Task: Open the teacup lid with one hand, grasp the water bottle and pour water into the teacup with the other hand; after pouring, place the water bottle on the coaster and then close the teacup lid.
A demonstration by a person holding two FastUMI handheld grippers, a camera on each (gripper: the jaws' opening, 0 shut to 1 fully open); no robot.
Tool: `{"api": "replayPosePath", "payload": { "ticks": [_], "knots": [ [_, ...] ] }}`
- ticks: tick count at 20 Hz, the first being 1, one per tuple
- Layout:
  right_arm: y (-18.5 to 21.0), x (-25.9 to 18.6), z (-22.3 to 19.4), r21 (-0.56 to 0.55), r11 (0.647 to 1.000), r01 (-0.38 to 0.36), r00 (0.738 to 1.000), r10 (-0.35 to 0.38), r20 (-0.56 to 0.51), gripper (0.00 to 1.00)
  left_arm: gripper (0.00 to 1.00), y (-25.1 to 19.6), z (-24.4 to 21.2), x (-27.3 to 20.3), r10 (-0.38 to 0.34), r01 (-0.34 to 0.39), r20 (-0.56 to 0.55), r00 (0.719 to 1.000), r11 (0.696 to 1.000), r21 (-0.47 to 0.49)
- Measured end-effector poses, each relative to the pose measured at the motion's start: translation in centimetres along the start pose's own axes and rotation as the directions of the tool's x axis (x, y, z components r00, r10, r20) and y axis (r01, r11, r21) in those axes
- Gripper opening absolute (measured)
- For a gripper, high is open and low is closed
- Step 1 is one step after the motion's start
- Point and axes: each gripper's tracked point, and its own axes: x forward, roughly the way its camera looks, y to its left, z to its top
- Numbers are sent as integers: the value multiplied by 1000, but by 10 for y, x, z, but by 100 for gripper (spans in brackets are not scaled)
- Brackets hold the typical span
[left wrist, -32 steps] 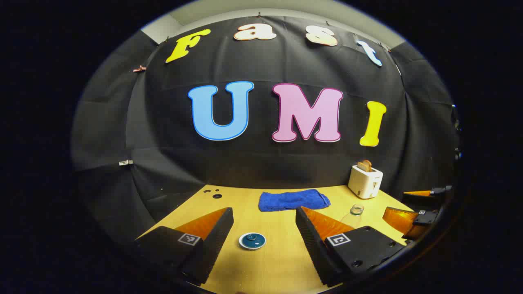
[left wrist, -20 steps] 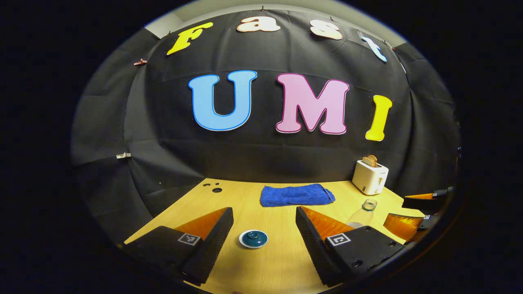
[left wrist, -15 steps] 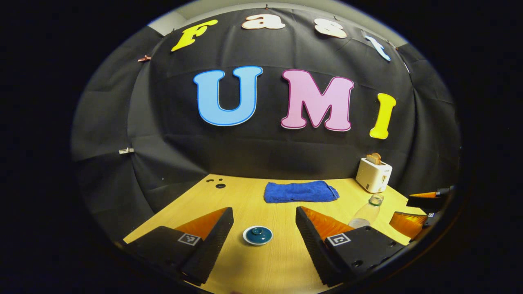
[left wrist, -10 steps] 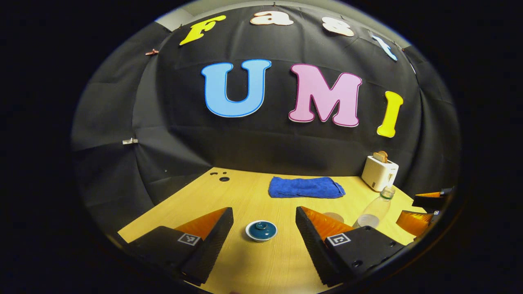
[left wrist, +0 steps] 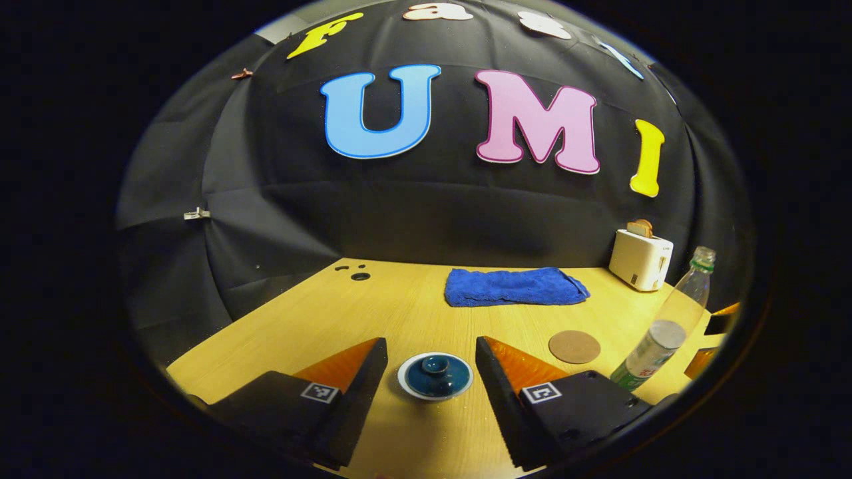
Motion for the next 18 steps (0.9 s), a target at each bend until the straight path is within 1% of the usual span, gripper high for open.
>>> {"api": "replayPosePath", "payload": {
  "ticks": [1, 4, 6, 7, 8, 10, 11, 13, 16, 17, 18],
  "knots": [
    [-1, 3, -9, -1, 1000, 7, 1000, -7, -2, 98, 82, -1, -5, 9, -6, 6, 3, 1000, 1000, 4],
    [0, 12, -36, 16, 1000, 14, 999, -14, -40, 98, 81, -3, -17, 27, -19, 19, -2, 1000, 1000, 8],
    [0, 17, -44, 35, 999, 21, 999, -19, -51, 98, 76, -3, -25, 35, -18, 18, -16, 1000, 1000, 14],
    [0, 19, -45, 38, 999, 27, 999, -25, -49, 98, 72, -3, -28, 38, -20, 21, -22, 1000, 1000, 14],
    [-2, 23, -45, 37, 999, 34, 999, -33, -43, 98, 72, -3, -30, 40, -22, 22, -27, 999, 1000, 11],
    [-4, 29, -42, 38, 998, 49, 998, -48, -28, 98, 66, -3, -34, 45, -22, 22, -36, 999, 1000, 5],
    [-6, 33, -41, 41, 998, 55, 998, -54, -23, 98, 62, -3, -35, 46, -24, 24, -38, 999, 1000, 6],
    [-7, 40, -39, 46, 997, 67, 998, -67, -8, 98, 57, -5, -38, 47, -34, 35, -43, 999, 999, 13],
    [-5, 48, -37, 56, 995, 77, 997, -78, 7, 98, 54, -6, -39, 48, -34, 34, -41, 999, 999, 20],
    [-4, 51, -37, 59, 995, 81, 997, -81, 10, 98, 45, -7, -40, 48, -35, 36, -45, 998, 999, 21],
    [-5, 54, -36, 63, 994, 84, 996, -85, 15, 98, 46, -7, -40, 48, -32, 33, -39, 999, 999, 26]
  ]
}}
